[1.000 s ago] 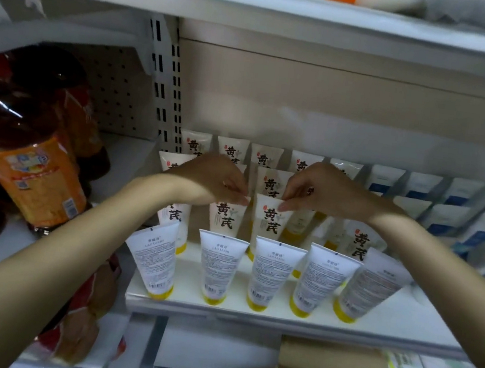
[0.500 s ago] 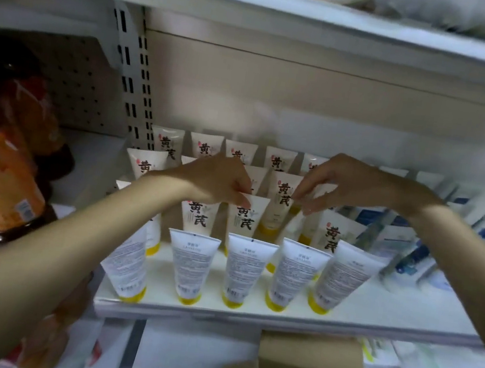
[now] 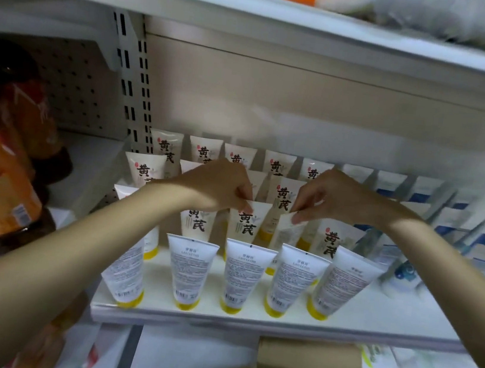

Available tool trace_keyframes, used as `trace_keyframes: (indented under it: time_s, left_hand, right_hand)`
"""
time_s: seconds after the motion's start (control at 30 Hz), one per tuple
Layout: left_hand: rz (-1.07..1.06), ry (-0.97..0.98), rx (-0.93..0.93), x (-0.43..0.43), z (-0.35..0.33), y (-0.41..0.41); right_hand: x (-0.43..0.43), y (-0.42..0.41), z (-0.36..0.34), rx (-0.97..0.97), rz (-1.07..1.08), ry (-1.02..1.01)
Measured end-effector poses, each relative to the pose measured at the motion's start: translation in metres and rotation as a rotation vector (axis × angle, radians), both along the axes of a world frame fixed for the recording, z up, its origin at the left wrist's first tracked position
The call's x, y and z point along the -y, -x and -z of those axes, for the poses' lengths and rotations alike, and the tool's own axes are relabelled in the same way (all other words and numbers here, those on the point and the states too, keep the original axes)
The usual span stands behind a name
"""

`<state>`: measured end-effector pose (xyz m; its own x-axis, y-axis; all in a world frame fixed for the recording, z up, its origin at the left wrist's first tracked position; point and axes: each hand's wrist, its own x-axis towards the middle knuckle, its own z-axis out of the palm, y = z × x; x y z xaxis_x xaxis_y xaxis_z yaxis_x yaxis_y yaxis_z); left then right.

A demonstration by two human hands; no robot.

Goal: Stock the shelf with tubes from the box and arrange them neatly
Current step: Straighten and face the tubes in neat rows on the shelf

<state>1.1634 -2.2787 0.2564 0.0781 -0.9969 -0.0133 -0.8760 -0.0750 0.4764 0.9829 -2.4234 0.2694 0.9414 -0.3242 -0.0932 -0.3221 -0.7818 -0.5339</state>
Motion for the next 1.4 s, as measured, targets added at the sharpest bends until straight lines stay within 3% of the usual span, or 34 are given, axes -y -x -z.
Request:
trace_keyframes:
  time_s: [0.43, 0.6, 1.03, 1.4]
  left_hand:
    - [0.047, -0.053, 0.055, -0.002, 0.0, 0.003]
    - [0.048, -0.041, 0.048, -0.003, 0.001, 0.002]
    - [0.024, -0.047, 0.044, -0.005, 0.001, 0.004]
    - [0.023, -0.04, 0.034, -0.005, 0.001, 0.005]
  right_hand:
    - [-0.001, -0.003, 0.008, 0.046, 0.065, 0.071]
    - [-0.004, 0.0, 0.008, 0.096, 0.05, 0.003]
    - [-0.002, 0.004, -0.002, 0.01, 0.039, -0.209]
    - [-0.002, -0.001, 0.005, 0.085, 0.102, -0.171]
